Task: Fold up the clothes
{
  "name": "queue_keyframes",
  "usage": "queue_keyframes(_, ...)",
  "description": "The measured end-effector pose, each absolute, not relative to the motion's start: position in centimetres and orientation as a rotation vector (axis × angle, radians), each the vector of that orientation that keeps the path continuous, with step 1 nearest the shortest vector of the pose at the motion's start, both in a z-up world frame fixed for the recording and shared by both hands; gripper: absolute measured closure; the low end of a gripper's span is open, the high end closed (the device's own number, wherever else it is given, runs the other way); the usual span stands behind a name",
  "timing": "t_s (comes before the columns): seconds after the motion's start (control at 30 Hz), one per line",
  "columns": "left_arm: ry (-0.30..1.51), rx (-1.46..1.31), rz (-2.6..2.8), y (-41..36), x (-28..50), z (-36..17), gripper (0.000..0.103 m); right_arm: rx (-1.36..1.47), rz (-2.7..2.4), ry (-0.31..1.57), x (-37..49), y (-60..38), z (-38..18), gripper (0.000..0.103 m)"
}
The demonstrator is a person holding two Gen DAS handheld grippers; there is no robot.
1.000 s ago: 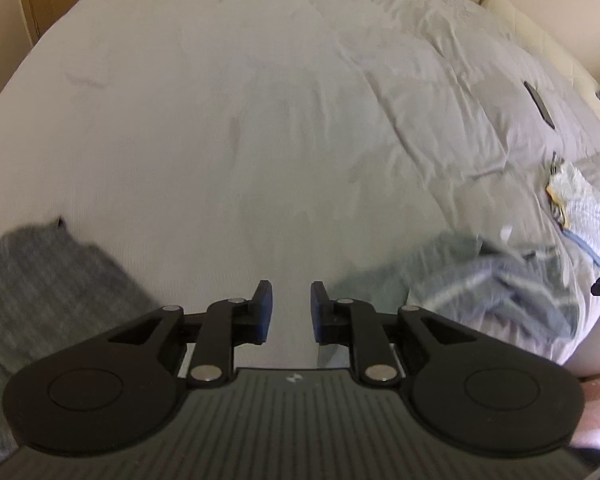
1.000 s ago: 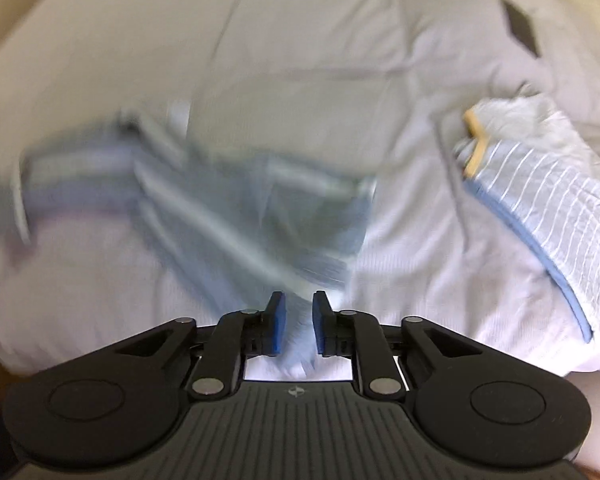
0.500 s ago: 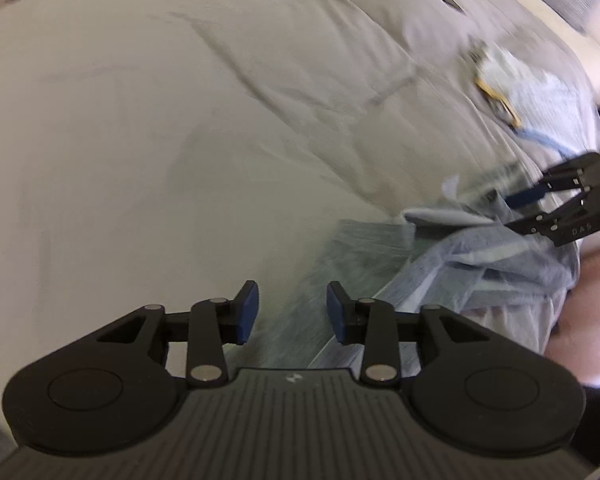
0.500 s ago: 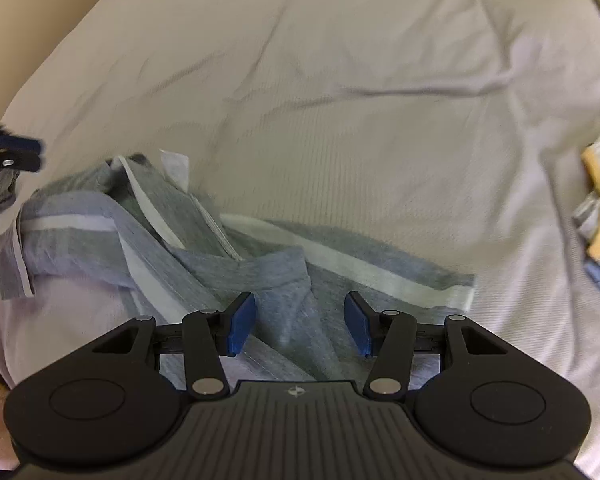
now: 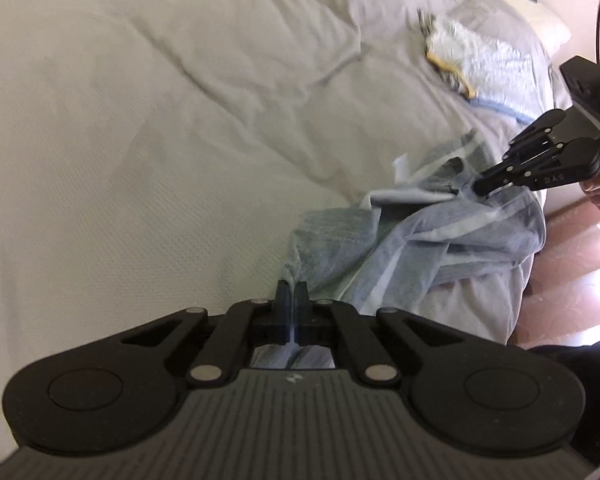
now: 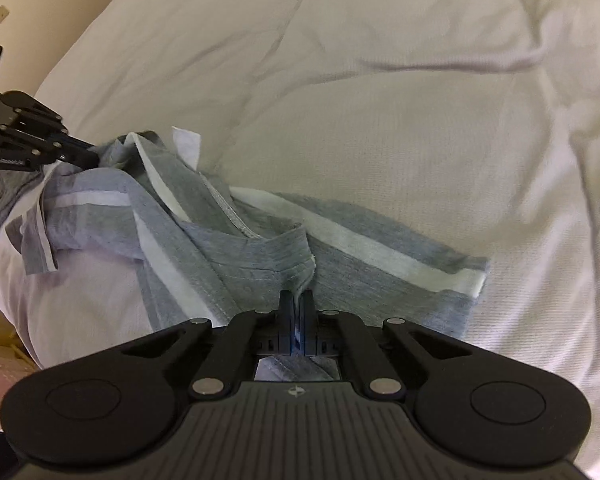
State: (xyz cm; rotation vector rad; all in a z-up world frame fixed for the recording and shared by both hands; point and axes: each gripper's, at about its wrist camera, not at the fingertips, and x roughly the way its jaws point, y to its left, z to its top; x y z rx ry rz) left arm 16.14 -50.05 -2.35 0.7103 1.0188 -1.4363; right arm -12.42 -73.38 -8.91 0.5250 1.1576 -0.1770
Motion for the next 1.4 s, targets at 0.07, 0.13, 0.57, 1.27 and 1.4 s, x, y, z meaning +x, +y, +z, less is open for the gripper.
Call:
queue_keyframes(0.07, 0.959, 0.672, -1.411, -48.9, 16.3, -0.1, 0.103, 0.489, -0.216, 1.128, -12.7, -73.4, -7.0, 0.102)
queue_keyframes(0.13, 0.890, 0.632, -1.395, -47.9, 16.5, 2.6, 0.103, 0.429, -0.259, 1.079, -13.0, -73.3, -4.1, 0.103)
queue_keyframes(0.57, 0.579, 0.525, -1.346, -47.3, 18.5, 14.9, 0.103, 0.123, -0.409, 0.779, -9.9, -70.4, 11.7, 0.103)
queue_keyframes(1.27, 0.678, 0.498, -0.813, -73.0, 38.8, 7.0, 0.076, -0.122, -0.321, 0.709, 17.2, -92.9, 6.8, 0.092)
queue_keyframes(1.4, 0.782, 0.444, -0.780, -70.3, 38.2, 3.5, 0.076, -0.025, -0.386, 0.762, 18.5, -94.9, 2.1, 0.059)
